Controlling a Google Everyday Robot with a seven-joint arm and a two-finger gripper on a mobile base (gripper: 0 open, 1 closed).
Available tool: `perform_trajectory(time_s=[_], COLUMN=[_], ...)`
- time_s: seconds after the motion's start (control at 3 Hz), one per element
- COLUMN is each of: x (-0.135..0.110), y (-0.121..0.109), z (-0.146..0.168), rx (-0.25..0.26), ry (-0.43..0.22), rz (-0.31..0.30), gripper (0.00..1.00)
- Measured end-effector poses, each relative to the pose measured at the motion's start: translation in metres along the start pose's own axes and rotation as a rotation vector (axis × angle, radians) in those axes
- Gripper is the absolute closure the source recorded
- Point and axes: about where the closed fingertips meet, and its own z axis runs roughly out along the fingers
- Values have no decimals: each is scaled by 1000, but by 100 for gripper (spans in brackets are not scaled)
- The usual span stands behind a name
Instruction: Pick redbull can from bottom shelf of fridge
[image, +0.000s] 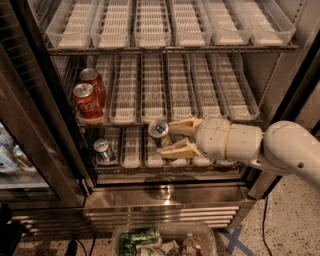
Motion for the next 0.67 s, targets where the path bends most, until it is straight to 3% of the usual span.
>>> perform_trajectory(time_s=[0.33,0.67], x=[-14,-14], y=[38,60], z=[-7,-10], rx=[-158,-246], ry=[-17,-20], rz=[11,9], gripper=[100,100])
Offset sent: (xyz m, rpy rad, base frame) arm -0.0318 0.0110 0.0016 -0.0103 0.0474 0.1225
